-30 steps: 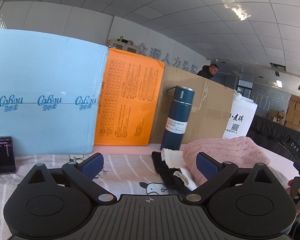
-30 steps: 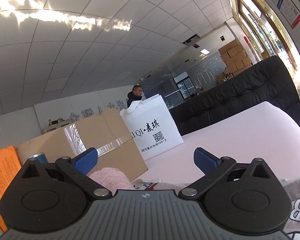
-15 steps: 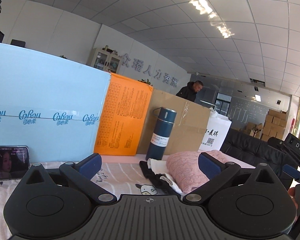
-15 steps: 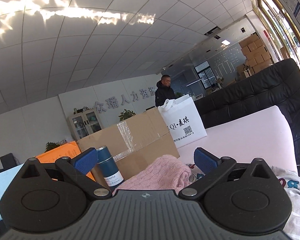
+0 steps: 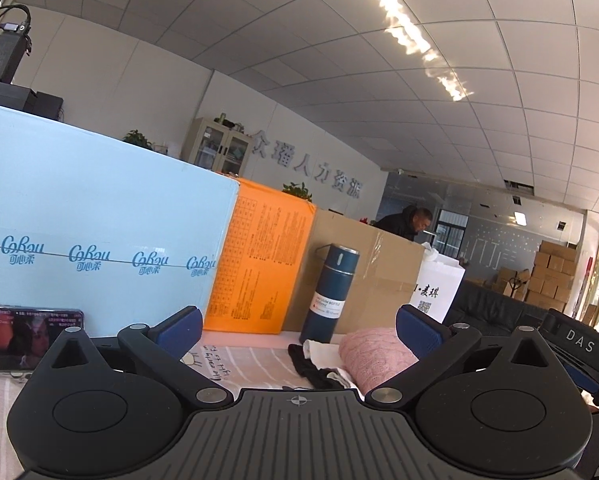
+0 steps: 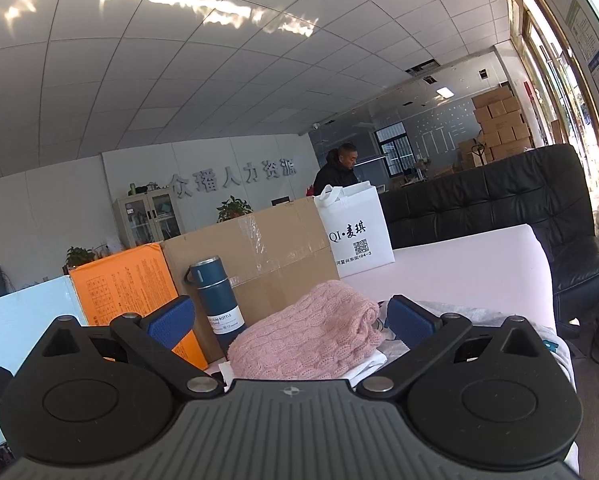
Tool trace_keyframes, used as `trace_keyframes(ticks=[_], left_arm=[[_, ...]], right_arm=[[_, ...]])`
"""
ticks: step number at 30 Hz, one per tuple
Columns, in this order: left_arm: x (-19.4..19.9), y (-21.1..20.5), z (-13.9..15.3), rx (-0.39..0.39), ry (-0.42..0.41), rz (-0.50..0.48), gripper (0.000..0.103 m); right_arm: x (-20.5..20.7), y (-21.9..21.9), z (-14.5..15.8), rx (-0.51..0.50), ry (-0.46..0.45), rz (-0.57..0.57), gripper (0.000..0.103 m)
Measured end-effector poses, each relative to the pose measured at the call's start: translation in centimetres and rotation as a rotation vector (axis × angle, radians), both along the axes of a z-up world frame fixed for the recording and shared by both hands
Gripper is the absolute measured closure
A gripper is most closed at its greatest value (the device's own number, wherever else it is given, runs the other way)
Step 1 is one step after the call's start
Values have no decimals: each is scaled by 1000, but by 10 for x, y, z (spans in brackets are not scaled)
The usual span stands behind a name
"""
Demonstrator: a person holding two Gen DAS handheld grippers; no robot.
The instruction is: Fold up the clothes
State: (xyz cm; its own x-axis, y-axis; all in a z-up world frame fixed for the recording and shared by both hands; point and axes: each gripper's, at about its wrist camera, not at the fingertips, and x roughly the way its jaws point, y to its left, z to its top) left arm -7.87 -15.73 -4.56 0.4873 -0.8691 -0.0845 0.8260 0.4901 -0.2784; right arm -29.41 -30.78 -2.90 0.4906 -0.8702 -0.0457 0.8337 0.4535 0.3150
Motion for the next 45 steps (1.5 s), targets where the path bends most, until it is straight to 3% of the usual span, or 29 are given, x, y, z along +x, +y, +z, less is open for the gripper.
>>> trace_keyframes(ticks=[13, 28, 45], left_arm=[[0, -12, -14, 92, 0, 82, 0], [-24, -21, -25, 179, -88, 112, 0], [-29, -24, -28, 201, -130, 128, 0]], right_arm=[[-2, -13, -24, 59, 62, -160, 0], [-2, -13, -37, 92, 151, -170, 0], [3, -10, -42, 61, 210, -81, 0]])
